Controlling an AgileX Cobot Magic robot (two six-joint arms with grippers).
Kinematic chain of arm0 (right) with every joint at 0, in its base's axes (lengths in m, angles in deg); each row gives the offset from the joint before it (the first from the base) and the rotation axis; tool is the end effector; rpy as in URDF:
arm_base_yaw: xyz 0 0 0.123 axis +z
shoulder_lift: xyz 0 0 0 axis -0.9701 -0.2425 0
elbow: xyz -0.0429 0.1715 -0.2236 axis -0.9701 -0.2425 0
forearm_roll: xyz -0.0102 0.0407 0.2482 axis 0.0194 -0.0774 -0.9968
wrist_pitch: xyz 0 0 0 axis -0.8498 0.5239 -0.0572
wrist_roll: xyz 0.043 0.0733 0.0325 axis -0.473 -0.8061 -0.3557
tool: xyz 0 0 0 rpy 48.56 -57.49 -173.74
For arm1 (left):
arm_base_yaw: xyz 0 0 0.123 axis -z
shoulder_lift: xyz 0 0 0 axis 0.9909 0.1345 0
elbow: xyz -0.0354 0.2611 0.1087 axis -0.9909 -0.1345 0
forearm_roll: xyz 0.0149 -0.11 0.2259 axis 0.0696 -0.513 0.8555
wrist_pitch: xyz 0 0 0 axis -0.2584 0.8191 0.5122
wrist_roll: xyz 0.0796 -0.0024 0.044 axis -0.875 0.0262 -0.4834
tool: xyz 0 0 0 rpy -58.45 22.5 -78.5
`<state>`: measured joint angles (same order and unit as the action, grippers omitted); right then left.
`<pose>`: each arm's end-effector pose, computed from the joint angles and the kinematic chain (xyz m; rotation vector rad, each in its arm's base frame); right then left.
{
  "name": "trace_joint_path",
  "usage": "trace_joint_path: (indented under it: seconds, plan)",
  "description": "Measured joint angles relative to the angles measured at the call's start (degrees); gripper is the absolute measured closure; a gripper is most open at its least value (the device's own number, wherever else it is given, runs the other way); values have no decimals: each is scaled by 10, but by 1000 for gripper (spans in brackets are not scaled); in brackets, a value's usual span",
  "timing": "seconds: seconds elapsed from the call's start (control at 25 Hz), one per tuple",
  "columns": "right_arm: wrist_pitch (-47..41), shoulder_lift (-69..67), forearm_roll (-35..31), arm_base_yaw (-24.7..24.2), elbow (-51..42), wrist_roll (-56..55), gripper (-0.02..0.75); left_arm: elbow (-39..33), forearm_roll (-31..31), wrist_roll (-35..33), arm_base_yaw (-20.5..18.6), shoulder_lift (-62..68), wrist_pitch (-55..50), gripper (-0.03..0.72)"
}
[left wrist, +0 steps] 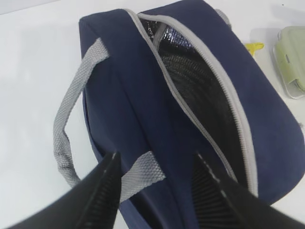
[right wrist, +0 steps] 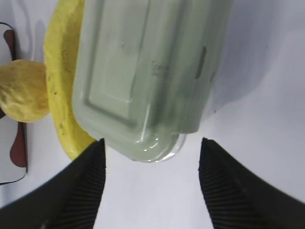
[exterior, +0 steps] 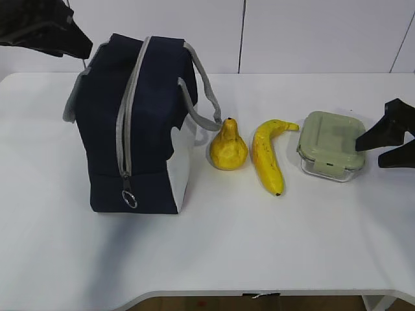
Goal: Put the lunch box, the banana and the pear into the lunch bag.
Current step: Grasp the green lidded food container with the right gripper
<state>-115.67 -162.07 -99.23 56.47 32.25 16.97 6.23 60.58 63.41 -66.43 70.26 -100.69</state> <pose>0.3400 -0.0612 0.1958 0.3347 2.5778 0.8104 0.3113 -0.1101 0.3462 0.4433 2.2918 -0.4063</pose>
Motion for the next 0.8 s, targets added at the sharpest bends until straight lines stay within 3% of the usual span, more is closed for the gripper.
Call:
trace_joint_path:
  seconds: [0.44, 0.8]
  plan:
    - [7, -38, -30, -21, 21, 21, 202, 0, -4, 0, 0, 0, 0, 326]
    - [5, -42, -67, -21, 22, 35, 226, 0, 5, 0, 0, 0, 0, 326]
